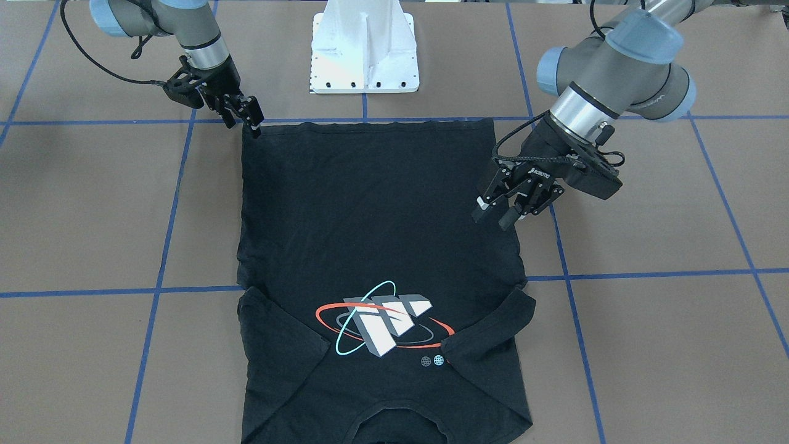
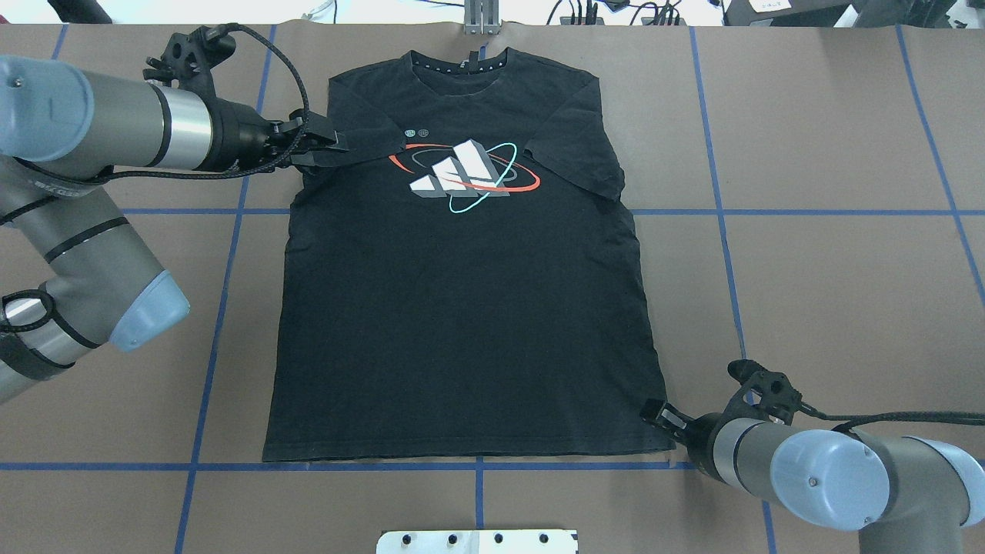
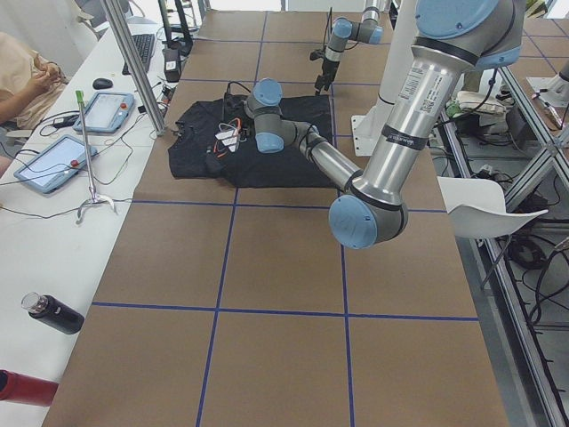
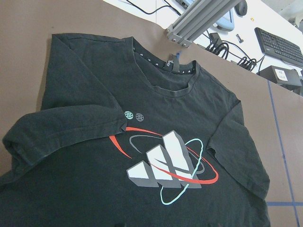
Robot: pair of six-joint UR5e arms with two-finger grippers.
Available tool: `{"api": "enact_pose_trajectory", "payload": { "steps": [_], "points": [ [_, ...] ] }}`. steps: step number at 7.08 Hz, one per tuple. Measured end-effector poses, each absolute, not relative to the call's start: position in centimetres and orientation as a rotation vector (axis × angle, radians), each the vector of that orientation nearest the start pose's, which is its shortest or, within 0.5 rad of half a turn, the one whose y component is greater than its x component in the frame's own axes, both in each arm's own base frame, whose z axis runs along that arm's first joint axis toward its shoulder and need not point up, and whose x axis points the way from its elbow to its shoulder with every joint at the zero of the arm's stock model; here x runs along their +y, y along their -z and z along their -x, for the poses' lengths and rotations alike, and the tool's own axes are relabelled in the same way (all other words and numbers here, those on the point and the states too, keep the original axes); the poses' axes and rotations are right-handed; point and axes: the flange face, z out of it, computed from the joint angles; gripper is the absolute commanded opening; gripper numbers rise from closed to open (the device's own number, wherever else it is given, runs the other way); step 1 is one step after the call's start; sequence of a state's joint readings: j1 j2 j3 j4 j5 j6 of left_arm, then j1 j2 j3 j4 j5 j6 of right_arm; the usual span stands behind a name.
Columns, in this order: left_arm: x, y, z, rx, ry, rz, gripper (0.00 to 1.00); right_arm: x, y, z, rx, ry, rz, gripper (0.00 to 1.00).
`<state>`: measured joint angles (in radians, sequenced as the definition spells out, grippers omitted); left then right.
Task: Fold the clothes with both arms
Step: 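Release the sleeve with the left gripper while the right gripper moves to the hem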
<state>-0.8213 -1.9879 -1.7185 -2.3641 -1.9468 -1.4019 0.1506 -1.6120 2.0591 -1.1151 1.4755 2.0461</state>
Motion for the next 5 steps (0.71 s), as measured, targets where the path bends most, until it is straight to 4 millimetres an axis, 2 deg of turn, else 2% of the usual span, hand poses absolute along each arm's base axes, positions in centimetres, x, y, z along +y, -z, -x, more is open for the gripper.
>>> {"api": "enact_pose_trajectory", "payload": {
  "steps": [2,3,4,5],
  "points": [
    [-51.68,-26.54,-34.92,1.328,0.293,-0.357,0.66,-20.74,-40.11,45.10,-0.919,-0.615,0.062,0.51],
    [-51.72,-26.67,-34.97,1.325,0.293,-0.355,0.66,-20.50,-40.10,45.20,-0.920,-0.611,0.062,0.36],
    [-51.79,-26.83,-35.03,1.323,0.295,-0.353,0.66,-20.30,-40.05,45.28,-0.921,-0.608,0.061,0.05],
    [-51.88,-27.01,-35.10,1.319,0.297,-0.351,0.66,-20.18,-40.00,45.32,-0.922,-0.606,0.059,0.00]
  ]
}}
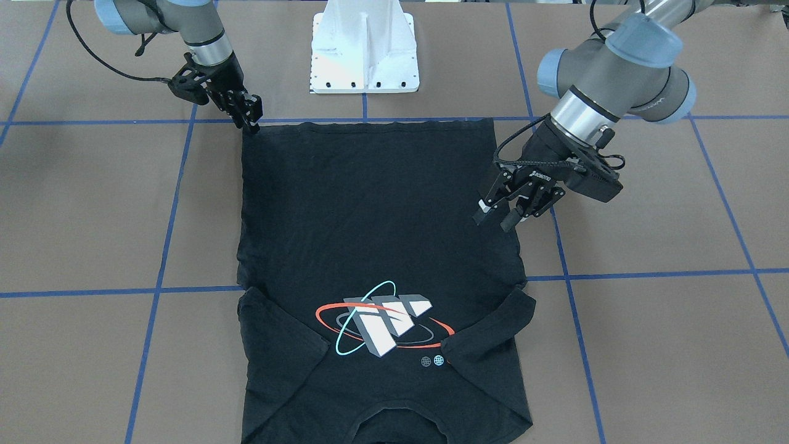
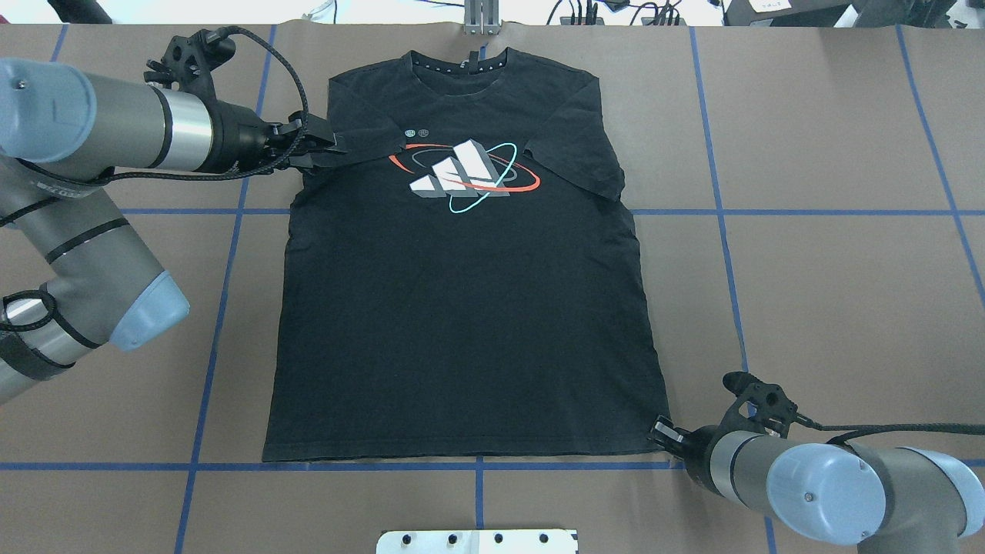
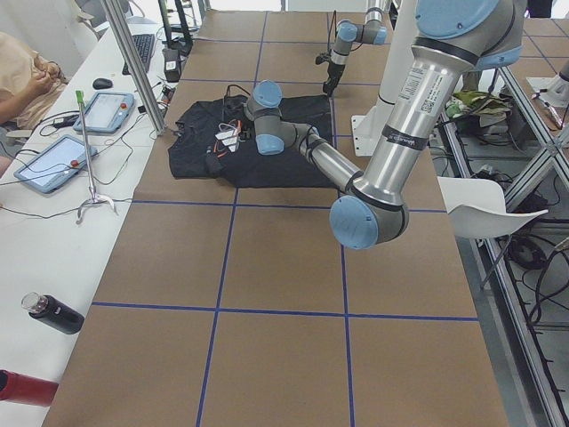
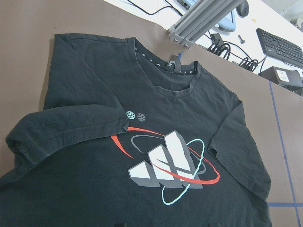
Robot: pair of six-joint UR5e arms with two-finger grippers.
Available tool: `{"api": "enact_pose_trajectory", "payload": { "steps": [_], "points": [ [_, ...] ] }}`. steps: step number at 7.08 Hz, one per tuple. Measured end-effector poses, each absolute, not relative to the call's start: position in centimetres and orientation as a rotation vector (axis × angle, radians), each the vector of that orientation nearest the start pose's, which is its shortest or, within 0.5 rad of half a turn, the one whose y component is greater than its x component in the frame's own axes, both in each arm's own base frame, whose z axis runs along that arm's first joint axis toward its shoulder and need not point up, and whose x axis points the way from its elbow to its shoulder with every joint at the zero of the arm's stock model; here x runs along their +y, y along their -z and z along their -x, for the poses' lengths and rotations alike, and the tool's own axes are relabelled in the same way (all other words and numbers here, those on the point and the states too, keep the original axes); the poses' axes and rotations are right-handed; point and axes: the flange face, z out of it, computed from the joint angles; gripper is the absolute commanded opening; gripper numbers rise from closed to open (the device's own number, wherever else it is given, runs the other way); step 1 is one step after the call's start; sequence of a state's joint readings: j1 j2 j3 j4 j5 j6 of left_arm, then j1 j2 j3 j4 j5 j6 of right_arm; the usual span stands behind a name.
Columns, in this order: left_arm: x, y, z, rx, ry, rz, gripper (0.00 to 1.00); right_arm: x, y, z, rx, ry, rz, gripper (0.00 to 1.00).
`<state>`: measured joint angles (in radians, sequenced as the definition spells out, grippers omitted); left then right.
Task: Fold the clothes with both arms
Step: 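Release the sleeve with the left gripper while the right gripper moves to the hem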
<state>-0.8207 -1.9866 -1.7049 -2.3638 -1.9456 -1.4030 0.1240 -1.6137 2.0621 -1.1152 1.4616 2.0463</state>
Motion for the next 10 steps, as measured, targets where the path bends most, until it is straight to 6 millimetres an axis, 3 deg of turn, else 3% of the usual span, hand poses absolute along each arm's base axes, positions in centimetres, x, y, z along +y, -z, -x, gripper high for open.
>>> {"api": "enact_pose_trajectory", "payload": {
  "steps": [4,7,8,9,10],
  "points": [
    [-51.9,-27.1,-35.2,1.317,0.298,-0.349,0.66,-20.3,-39.6,44.7,-0.930,-0.610,0.056,0.00],
    [-51.2,-27.1,-34.6,1.324,0.297,-0.352,0.72,-19.8,-38.6,41.8,-0.945,-0.606,0.065,0.00],
    [-49.8,-27.3,-33.8,1.338,0.310,-0.336,0.73,-19.3,-38.5,41.1,-0.945,-0.596,0.076,0.00],
    [-46.8,-28.1,-33.2,1.353,0.337,-0.289,0.73,-18.4,-38.2,40.8,-0.944,-0.582,0.105,0.00],
    [-42.6,-29.6,-32.9,1.350,0.365,-0.241,0.73,-17.6,-37.8,40.8,-0.947,-0.571,0.140,0.00]
  ]
}}
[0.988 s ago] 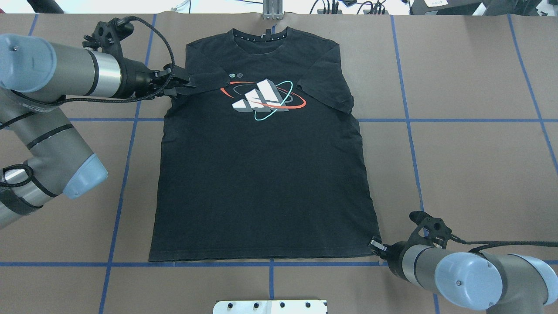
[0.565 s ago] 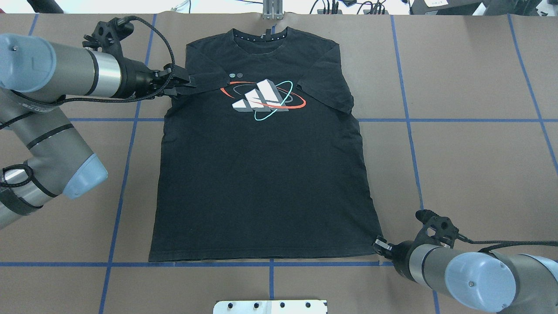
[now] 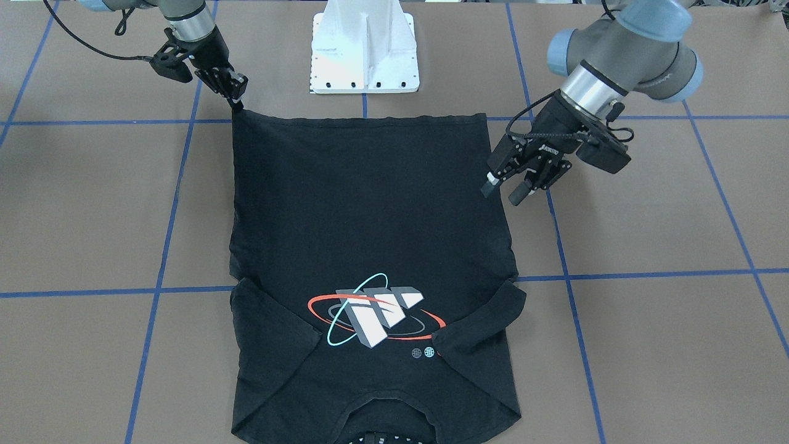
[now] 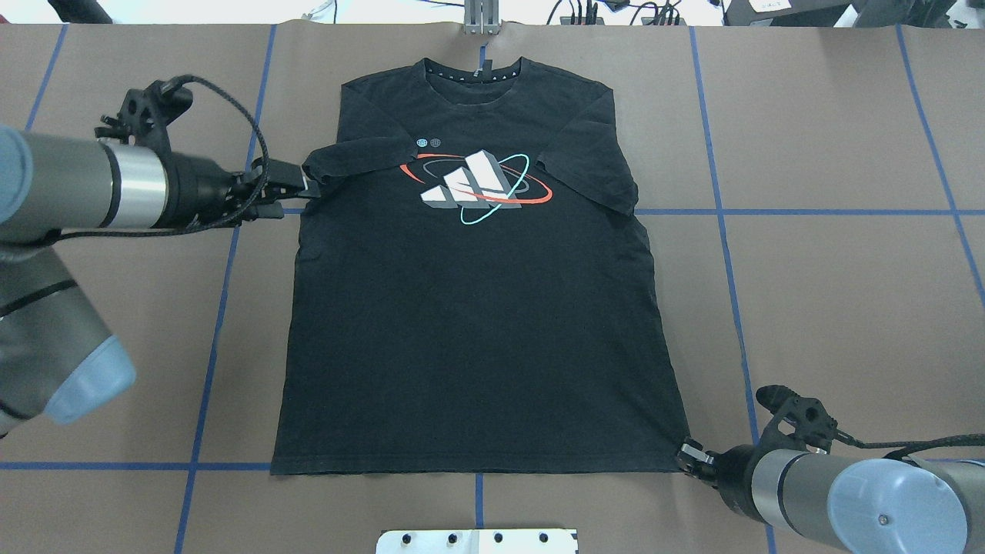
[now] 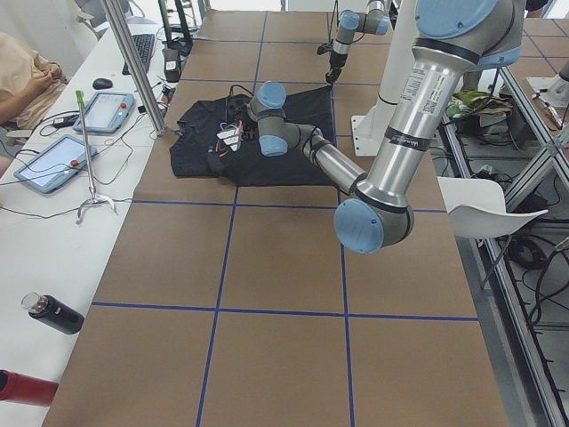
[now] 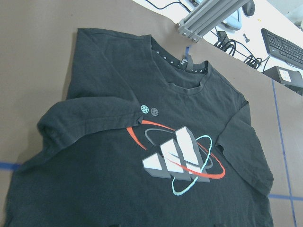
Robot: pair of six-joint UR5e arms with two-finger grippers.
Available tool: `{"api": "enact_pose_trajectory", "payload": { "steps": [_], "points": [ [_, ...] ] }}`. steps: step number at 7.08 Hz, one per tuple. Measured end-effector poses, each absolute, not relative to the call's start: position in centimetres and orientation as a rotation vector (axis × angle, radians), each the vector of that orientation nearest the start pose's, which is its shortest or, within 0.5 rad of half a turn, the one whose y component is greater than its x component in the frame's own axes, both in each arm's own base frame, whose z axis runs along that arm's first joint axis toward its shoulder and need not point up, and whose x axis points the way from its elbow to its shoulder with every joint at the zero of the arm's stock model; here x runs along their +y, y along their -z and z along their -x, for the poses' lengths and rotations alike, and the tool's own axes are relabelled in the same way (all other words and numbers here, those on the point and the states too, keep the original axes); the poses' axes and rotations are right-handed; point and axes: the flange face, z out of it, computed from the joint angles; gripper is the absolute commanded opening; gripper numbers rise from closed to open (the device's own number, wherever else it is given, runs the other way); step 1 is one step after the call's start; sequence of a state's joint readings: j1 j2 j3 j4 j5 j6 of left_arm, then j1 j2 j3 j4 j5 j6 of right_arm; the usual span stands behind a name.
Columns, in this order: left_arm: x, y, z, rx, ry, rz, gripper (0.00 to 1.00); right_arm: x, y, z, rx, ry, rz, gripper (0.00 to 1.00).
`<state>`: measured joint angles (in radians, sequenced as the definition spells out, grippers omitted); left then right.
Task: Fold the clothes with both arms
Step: 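Release the sleeve with the left gripper while the right gripper moves to the hem, then move the left gripper to the hem corner and grasp both hem corners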
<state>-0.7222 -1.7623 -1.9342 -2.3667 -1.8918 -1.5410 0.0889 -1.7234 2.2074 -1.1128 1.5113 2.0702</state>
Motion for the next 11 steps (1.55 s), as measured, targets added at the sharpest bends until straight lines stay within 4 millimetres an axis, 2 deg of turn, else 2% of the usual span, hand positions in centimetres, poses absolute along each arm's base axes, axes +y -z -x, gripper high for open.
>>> {"api": "enact_pose_trajectory", "payload": {
  "steps": [1,2,4,6,8,11],
  "points": [
    [-38.2,-31.2,-32.9,1.337,0.404,-0.190,0.73,-17.0,-37.3,40.7,-0.954,-0.562,0.162,0.00],
    [-34.4,-32.6,-34.0,1.314,0.454,-0.130,0.73,-16.7,-36.9,40.6,-0.959,-0.556,0.172,0.00],
    [-28.8,-35.7,-37.7,1.213,0.517,-0.059,0.71,-16.4,-36.8,40.6,-0.960,-0.550,0.179,0.00],
    [-25.4,-37.8,-40.5,1.091,0.538,-0.023,0.67,-16.3,-36.8,40.5,-0.958,-0.549,0.180,0.00],
    [-22.2,-39.0,-42.7,1.041,0.522,0.005,0.61,-16.3,-36.9,40.5,-0.956,-0.549,0.179,0.00],
    [-19.4,-40.0,-44.1,1.015,0.485,0.020,0.57,-16.4,-36.9,40.4,-0.955,-0.551,0.178,0.00]
  ]
}}
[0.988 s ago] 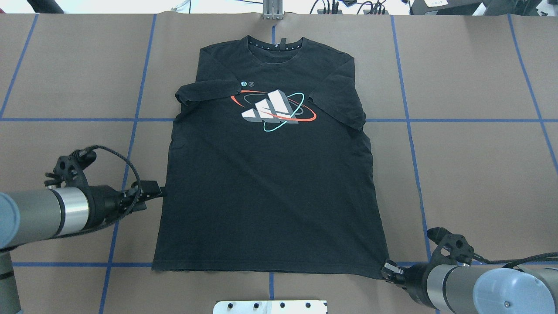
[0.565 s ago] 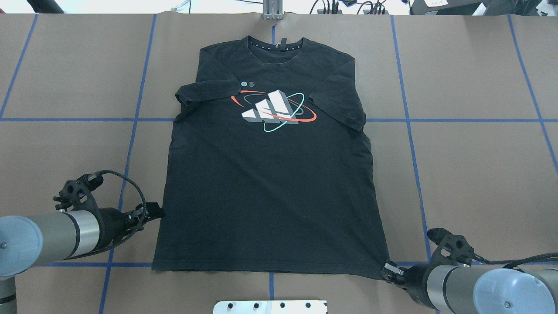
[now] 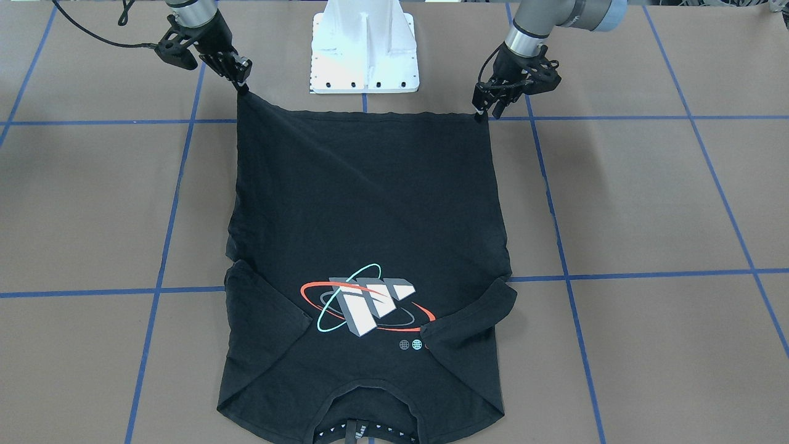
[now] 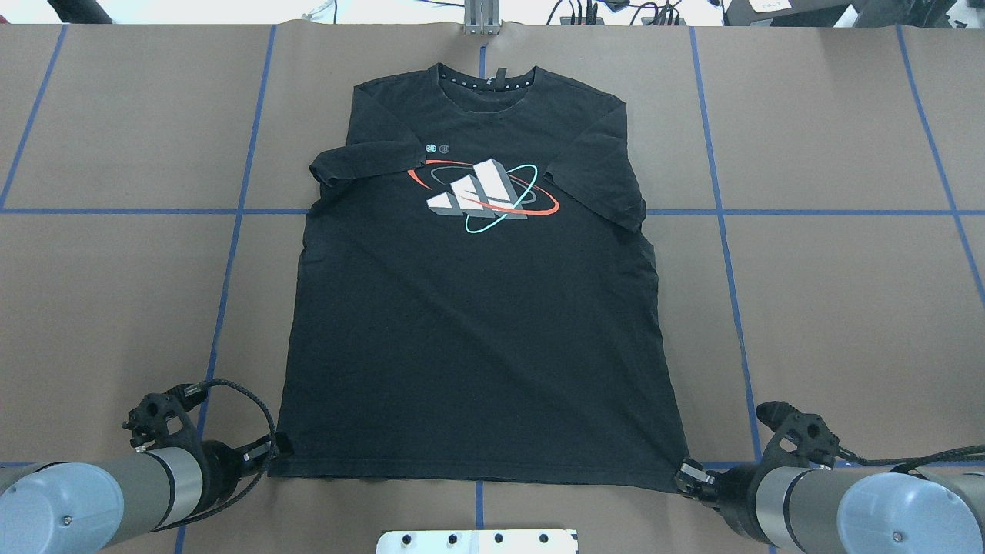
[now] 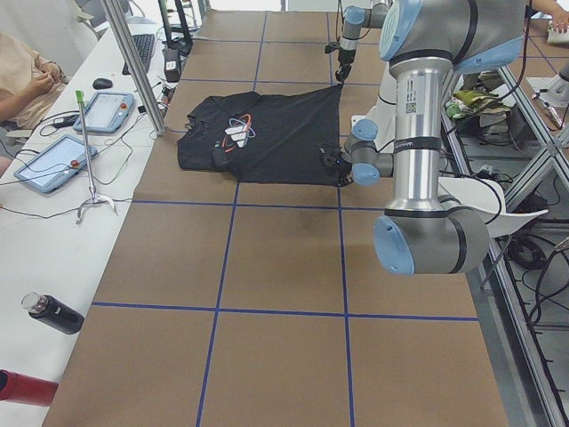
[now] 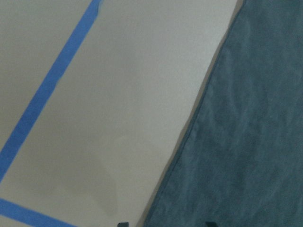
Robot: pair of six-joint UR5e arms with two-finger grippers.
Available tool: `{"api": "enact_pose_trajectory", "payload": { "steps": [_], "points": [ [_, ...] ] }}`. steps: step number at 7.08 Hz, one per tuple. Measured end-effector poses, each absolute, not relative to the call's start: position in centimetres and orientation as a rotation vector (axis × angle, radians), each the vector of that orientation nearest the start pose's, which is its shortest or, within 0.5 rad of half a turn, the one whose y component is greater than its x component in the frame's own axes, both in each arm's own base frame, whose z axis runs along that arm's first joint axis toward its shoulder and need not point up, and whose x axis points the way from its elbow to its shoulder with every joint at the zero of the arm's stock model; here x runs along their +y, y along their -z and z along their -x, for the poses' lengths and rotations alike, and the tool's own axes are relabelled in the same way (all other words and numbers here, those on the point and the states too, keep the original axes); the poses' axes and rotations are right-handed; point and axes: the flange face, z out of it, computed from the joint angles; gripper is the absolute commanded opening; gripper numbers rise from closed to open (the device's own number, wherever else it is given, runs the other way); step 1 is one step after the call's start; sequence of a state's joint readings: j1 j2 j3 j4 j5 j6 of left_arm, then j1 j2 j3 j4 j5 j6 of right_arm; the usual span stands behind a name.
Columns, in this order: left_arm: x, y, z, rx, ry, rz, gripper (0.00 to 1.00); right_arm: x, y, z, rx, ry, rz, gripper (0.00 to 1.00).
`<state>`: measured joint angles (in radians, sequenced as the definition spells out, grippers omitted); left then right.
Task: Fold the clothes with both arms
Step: 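Move the left gripper to the hem corner and grasp both hem corners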
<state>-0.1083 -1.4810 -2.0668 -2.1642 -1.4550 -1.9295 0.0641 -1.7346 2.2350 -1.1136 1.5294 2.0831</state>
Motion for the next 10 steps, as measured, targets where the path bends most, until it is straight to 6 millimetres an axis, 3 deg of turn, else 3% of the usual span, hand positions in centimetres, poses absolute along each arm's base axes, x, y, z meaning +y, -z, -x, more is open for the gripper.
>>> {"api": "enact_pose_trajectory", "payload": {
  "steps": [3,7,10],
  "points": [
    [-18.39,-40.21,-44.50,1.011,0.472,0.016,0.49,-16.36,-36.95,40.39,-0.955,-0.551,0.178,0.00],
    [-18.00,-40.26,-44.74,1.010,0.464,0.020,0.49,-16.40,-36.95,40.37,-0.955,-0.552,0.178,0.00],
    [-17.84,-40.37,-44.92,1.007,0.460,0.021,0.31,-16.44,-36.95,40.36,-0.955,-0.551,0.176,0.00]
  ]
}}
